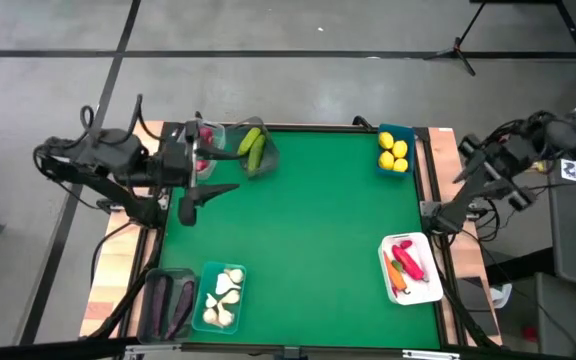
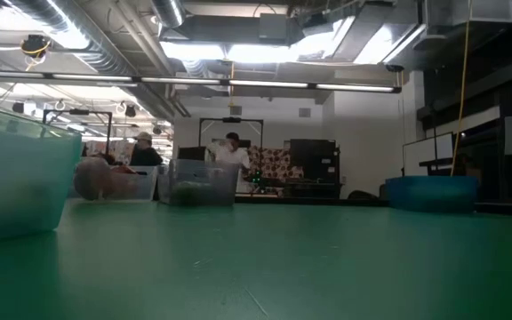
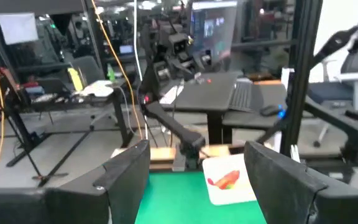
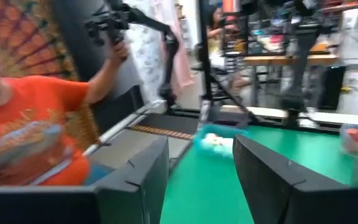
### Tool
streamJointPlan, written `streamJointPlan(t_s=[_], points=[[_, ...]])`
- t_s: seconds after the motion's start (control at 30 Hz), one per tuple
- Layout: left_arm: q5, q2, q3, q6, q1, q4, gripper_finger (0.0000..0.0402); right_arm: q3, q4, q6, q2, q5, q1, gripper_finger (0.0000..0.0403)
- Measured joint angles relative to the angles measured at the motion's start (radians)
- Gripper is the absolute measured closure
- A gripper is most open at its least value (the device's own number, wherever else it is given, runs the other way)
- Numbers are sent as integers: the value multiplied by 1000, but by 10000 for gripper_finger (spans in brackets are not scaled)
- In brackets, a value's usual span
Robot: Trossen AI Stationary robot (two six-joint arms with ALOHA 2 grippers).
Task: Sort produce into baskets
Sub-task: Return to Home Position
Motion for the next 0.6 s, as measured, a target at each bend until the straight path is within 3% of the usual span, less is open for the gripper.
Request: streamJointPlan(t_s=[0.13,0.27,0.4,0.5,0.6], points=[[-30,-119,-207,-49,-3,99,144,-129,50,-14,-137,-7,0,223],[-57,-238,-481,-68,-2,343,144,-299,194,-14,-287,-111,0,223],[-39,-328,-738,-110,-11,608,144,-452,321,-14,-407,-132,0,223],[-33,-365,-901,-142,-23,789,144,-516,327,3,-401,-144,0,223],[-31,-379,-1031,-166,-28,964,144,-572,461,0,-393,-187,0,223]])
